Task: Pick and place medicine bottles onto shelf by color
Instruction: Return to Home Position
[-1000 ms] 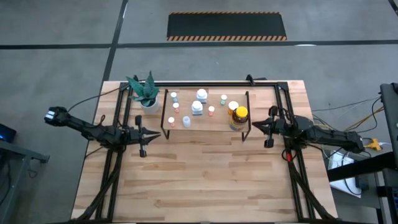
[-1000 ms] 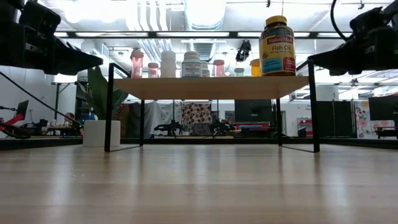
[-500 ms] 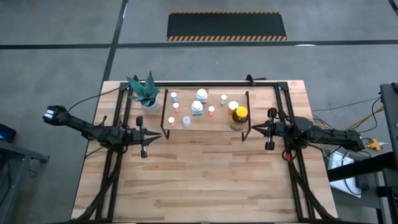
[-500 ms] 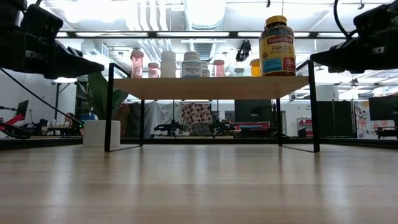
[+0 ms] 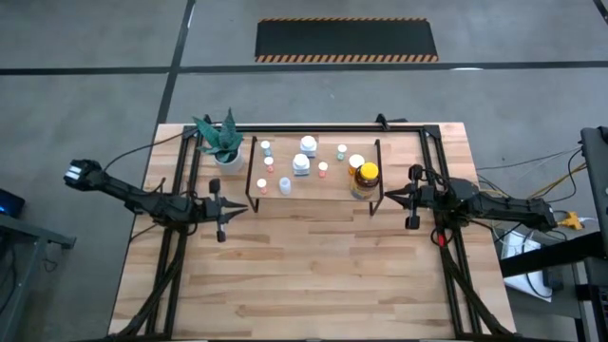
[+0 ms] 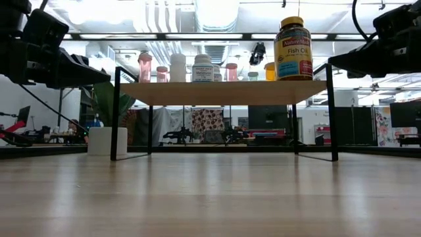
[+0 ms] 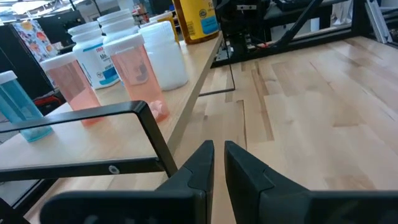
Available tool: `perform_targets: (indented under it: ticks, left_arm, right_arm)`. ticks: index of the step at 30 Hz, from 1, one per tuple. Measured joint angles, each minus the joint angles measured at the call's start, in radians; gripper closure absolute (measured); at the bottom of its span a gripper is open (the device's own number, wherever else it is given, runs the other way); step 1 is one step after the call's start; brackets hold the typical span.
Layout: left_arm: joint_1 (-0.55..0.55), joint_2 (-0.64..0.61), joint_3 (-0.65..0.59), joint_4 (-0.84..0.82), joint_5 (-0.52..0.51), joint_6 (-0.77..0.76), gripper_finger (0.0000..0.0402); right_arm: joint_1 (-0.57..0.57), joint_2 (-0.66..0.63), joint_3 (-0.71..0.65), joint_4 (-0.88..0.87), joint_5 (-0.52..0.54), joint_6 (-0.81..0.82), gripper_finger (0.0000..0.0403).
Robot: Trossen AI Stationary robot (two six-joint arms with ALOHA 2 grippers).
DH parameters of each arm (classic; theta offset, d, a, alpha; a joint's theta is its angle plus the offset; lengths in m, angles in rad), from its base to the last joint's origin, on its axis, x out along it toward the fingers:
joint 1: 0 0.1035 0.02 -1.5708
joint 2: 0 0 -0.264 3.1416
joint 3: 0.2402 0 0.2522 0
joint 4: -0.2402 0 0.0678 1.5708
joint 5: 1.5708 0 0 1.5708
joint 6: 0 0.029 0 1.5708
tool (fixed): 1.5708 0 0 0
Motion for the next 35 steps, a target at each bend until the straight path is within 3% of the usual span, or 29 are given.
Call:
perform_targets:
  ticks: [35]
  left_arm:
    - [0.000, 0.216, 0.000, 0.000, 0.000, 0.000, 0.0382]
  right_arm:
    - [0.000, 0.000, 0.000, 0.002, 0.001, 0.000, 0.0394]
